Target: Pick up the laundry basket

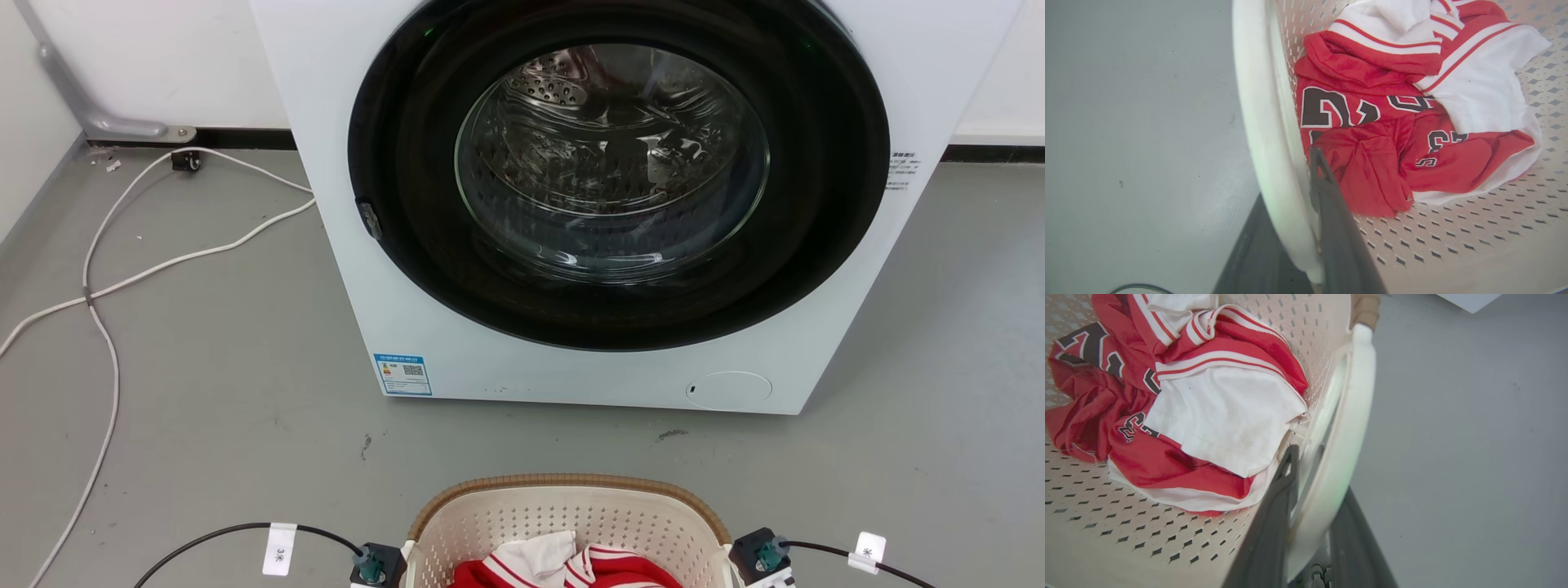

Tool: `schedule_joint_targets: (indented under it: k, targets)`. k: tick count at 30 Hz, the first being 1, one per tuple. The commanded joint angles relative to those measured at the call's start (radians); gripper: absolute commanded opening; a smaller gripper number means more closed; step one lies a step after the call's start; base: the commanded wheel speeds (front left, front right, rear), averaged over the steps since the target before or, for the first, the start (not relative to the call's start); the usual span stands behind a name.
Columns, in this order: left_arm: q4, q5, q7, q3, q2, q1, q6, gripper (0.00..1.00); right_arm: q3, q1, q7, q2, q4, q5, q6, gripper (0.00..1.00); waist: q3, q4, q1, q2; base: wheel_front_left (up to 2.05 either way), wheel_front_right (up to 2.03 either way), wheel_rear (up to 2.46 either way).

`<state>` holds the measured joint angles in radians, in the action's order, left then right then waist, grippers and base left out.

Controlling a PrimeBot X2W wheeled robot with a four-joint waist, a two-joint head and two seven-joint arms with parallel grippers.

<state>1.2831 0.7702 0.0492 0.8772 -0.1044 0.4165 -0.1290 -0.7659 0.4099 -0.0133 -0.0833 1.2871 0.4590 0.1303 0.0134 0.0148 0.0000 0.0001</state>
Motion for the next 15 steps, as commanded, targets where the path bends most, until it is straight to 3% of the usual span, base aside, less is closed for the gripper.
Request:
schedule_joint_targets:
  k: [1, 15]
  targets:
    - [0.000, 0.003, -0.009, 0.007, -0.012, 0.023, -0.001, 0.00, -0.009, 0.012, 0.004, -0.012, 0.003, 0.002, 0.001, 0.00, -0.001, 0.001, 0.0000, -0.0001, 0.00, 0.00, 0.00]
    - [0.003, 0.026, -0.016, 0.030, -0.015, 0.030, -0.001, 0.00, -0.023, 0.016, 0.002, -0.014, 0.003, 0.018, 0.001, 0.00, -0.007, 0.002, 0.0000, -0.0001, 0.00, 0.00, 0.00]
